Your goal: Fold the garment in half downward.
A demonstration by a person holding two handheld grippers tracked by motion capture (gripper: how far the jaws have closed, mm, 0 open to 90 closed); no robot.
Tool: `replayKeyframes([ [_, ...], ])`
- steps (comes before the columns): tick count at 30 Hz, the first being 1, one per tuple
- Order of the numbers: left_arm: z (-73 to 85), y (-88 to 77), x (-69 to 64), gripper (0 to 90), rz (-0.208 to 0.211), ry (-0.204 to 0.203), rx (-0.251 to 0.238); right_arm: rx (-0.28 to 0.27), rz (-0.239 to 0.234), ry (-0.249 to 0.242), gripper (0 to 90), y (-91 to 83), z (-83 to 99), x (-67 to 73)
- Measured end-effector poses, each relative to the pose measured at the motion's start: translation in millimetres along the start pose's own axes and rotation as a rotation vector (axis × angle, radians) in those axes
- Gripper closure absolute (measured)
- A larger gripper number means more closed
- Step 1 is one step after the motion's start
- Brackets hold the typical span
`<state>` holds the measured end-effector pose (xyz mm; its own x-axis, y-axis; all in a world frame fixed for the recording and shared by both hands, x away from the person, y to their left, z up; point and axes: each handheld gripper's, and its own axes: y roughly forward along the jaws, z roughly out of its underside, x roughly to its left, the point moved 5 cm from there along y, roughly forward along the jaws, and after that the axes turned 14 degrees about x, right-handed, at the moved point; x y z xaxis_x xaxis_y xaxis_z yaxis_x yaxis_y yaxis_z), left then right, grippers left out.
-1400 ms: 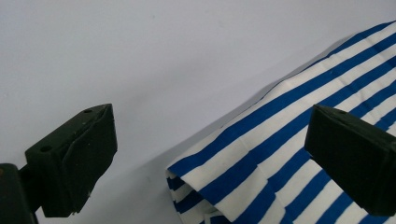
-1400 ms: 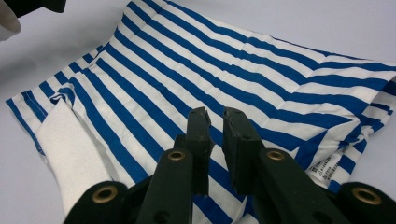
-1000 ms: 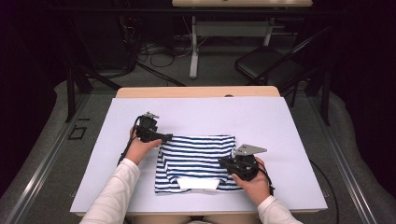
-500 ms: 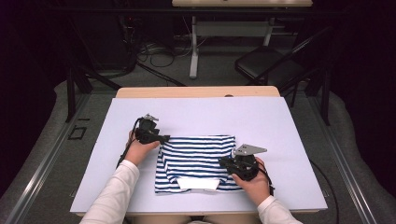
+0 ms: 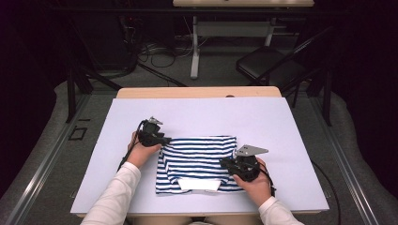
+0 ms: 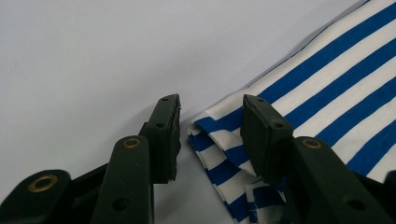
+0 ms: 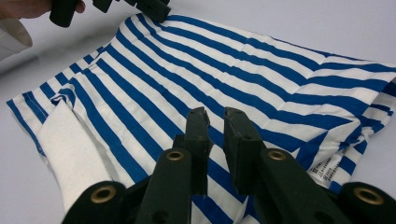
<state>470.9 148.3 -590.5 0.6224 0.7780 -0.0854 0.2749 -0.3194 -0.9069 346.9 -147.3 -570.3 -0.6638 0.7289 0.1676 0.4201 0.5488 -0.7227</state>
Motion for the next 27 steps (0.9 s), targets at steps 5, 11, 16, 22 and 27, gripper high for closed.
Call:
replayKeyframes([
  [5,1.4,0.1,-2.0,64.6,0.005,-0.002,-0.01,0.001,0.0,0.001,80.0,0.2,0.1,0.0],
  [11,3.7,-0.3,-4.0,70.1,0.014,-0.006,-0.017,0.0,-0.002,0.002,79.7,0.3,0.0,0.3],
  [16,5.5,-1.0,-4.7,79.2,0.028,-0.021,-0.02,-0.001,-0.003,0.002,79.2,0.6,0.0,1.3],
  [22,6.3,-1.6,-6.9,85.2,0.031,-0.035,-0.025,-0.008,-0.003,-0.002,78.4,1.2,-0.3,2.4],
  [27,6.7,-3.0,-7.4,85.9,0.03,-0.048,-0.041,-0.011,-0.005,0.001,76.1,1.7,-0.5,4.1],
])
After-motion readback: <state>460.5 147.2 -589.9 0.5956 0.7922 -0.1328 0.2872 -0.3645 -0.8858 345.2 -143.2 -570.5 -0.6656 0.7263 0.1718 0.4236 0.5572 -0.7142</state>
